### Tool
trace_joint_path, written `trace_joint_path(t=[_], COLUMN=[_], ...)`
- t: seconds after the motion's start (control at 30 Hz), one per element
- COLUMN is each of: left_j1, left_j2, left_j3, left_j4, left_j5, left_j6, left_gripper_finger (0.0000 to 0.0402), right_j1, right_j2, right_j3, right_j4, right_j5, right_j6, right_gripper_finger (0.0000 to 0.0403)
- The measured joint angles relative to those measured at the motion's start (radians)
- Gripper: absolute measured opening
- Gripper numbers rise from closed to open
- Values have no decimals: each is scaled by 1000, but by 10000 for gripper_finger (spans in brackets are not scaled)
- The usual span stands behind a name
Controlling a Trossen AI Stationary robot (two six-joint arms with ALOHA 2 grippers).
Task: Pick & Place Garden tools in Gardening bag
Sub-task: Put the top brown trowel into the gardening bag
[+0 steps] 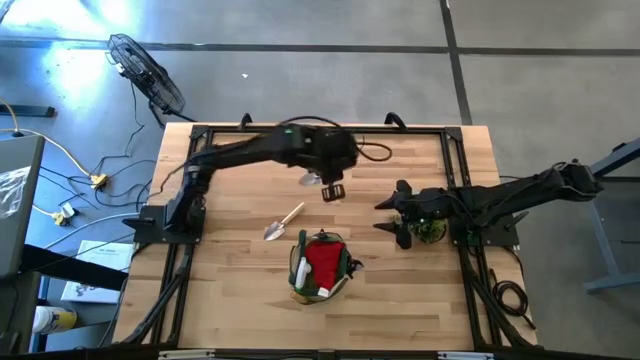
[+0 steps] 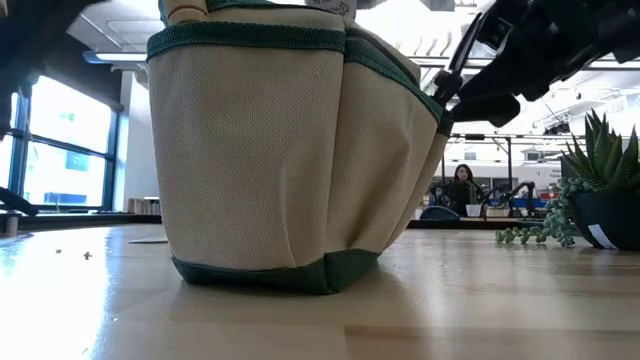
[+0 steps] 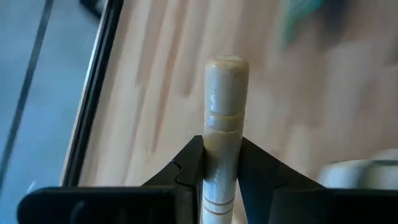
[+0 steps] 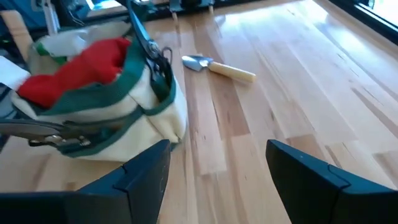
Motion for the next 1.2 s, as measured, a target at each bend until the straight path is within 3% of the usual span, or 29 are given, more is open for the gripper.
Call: trace_joint_path(t=[0.3,0.53,0.63,0.8,1.07,1.2], left_j1=[-165,-360,-433,-584,-981,-1178], left_j2=[-231,-246,-248,-259,-336,-410], left_j3=[-7,-58,-100,-116,-119,-244], left_j4=[140,132,119,-82,-290,-251], left_j5=[138,131,57,-134,-540,-715], left_j6=[1,30,6,-168,-461,-495], left_gripper_finger=[63,63,63,63,63,63], right_j1=[52,123,173,286,411,428], right_j2=[0,0,0,26,151,228], right_j3=[0,0,0,0,1,1], right_j4=[73,200,260,348,525,610], right_j5=[-29,-28,-14,91,233,243], right_j6=[76,162,205,275,388,459], right_gripper_finger=[256,256,256,256,256,256])
